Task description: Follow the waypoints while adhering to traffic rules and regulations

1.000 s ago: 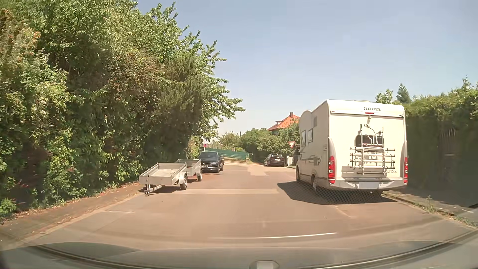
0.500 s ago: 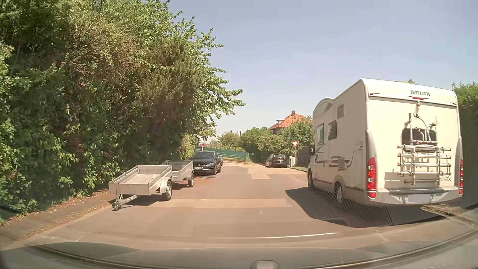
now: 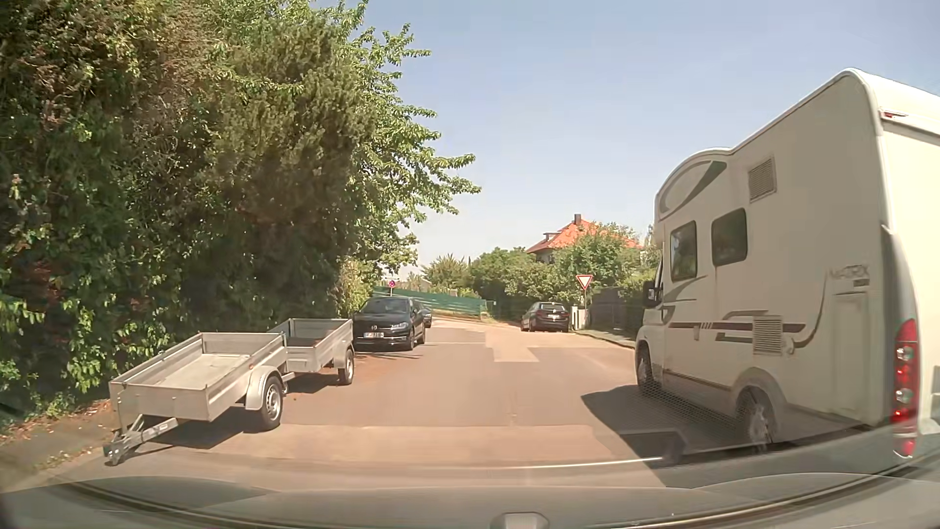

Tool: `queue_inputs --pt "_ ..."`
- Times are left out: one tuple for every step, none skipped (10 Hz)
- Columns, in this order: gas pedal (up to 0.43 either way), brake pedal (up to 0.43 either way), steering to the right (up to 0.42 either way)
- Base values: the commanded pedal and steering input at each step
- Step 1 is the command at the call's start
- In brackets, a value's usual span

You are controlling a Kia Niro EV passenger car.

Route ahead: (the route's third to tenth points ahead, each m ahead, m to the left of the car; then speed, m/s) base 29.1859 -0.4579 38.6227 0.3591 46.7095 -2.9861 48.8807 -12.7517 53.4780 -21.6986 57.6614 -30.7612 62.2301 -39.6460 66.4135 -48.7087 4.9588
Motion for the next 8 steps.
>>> queue_inputs --pt "0.000 0.000 0.014" --pt "0.000 0.000 0.014" --pt "0.000 0.000 0.014" --pt "0.000 0.000 0.013" --pt "0.000 0.000 0.013" --pt "0.000 0.000 0.013" --pt "0.000 0.000 0.013" --pt "0.000 0.000 0.012"
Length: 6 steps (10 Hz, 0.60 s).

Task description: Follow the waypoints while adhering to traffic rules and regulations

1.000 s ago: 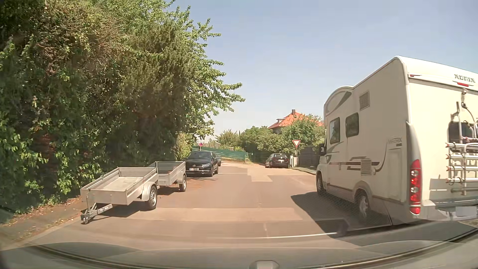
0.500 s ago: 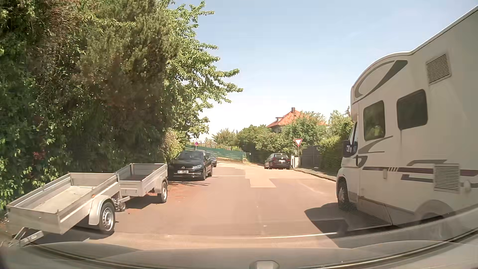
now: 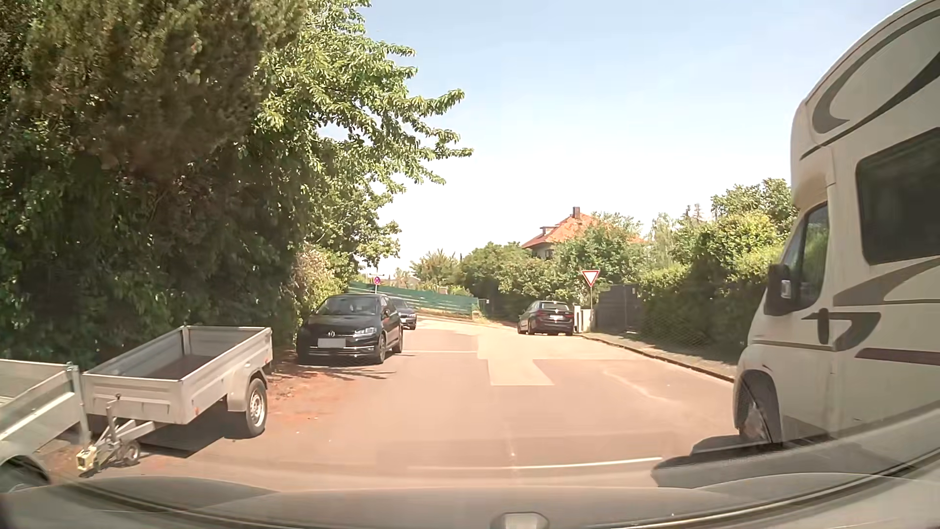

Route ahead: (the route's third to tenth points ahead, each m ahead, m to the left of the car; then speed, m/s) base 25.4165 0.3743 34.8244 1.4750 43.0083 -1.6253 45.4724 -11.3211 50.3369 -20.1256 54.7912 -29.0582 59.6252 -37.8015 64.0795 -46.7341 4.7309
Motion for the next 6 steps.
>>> queue_inputs --pt "0.000 0.000 0.013" --pt "0.000 0.000 0.012" --pt "0.000 0.000 0.012" --pt "0.000 0.000 0.012" --pt "0.000 0.000 0.012" --pt "0.000 0.000 0.011"
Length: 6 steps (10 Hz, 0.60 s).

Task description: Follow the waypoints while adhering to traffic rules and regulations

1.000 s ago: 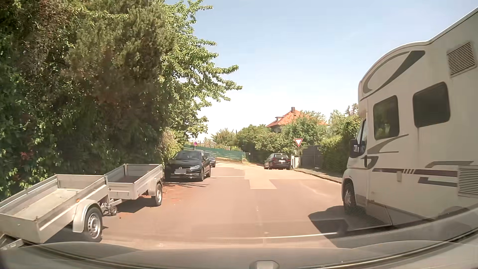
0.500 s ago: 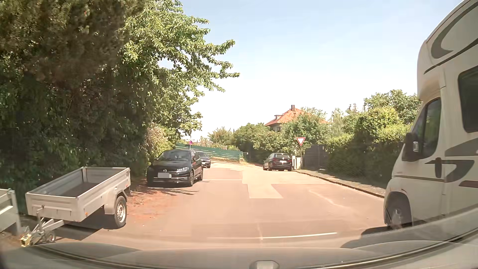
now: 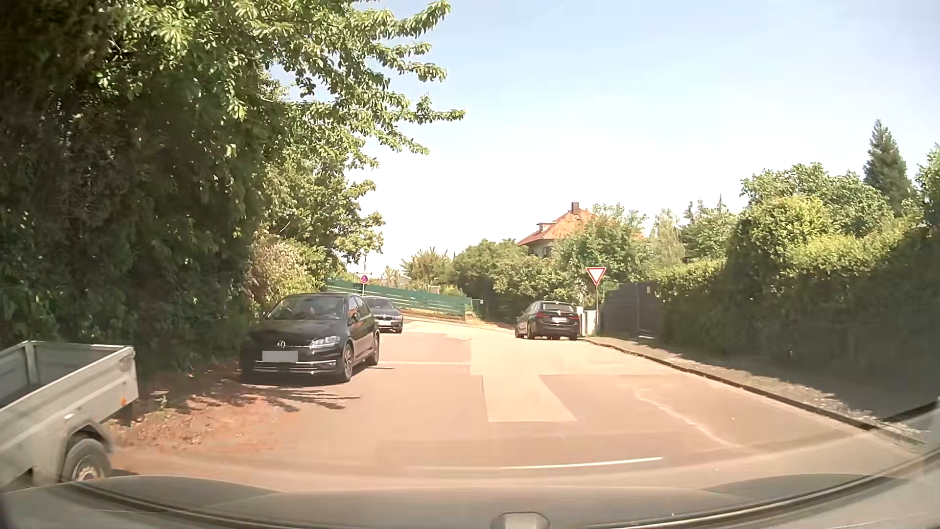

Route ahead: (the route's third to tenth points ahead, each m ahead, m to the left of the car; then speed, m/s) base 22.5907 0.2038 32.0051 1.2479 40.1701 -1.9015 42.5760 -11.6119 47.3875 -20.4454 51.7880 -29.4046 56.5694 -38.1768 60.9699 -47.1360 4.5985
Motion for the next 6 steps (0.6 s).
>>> queue_inputs --pt "0.000 0.000 0.012" --pt "0.000 0.000 0.012" --pt "0.000 0.000 0.011" --pt "0.000 0.000 0.010" --pt "0.000 0.000 0.010" --pt "0.000 0.000 0.010"
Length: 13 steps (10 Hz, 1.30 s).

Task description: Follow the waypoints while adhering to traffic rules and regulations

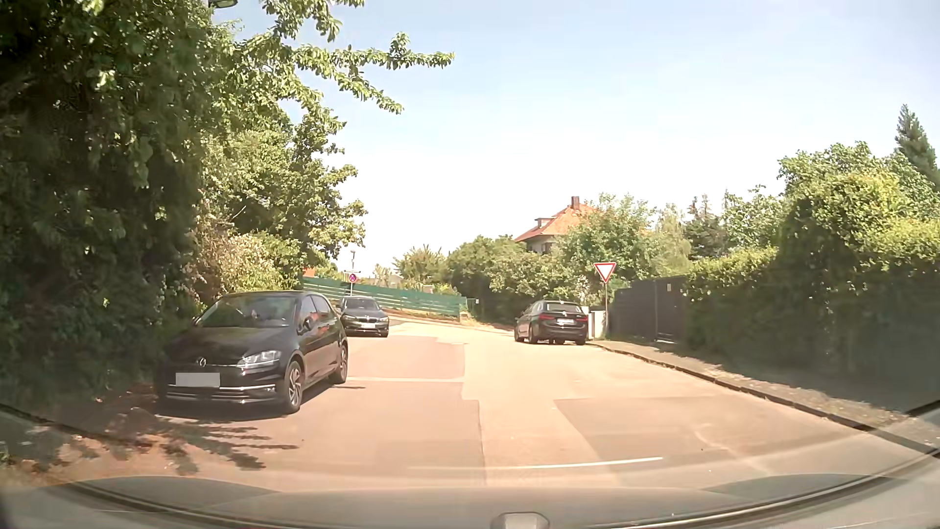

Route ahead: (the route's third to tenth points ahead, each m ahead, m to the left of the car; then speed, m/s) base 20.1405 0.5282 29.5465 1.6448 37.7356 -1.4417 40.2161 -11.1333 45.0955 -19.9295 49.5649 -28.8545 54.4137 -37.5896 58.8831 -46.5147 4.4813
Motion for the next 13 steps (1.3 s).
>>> queue_inputs --pt "0.000 0.000 0.009" --pt "0.000 0.000 0.006" --pt "0.000 0.000 0.001" --pt "0.000 0.000 -0.003" --pt "0.000 0.000 -0.007" --pt "0.000 0.000 -0.010" --pt "0.000 0.000 -0.012" --pt "0.008 0.000 -0.013" --pt "0.008 0.000 -0.013" --pt "0.008 0.000 -0.013" --pt "0.020 0.000 -0.011" --pt "0.020 0.000 -0.011" --pt "0.020 0.000 -0.011"
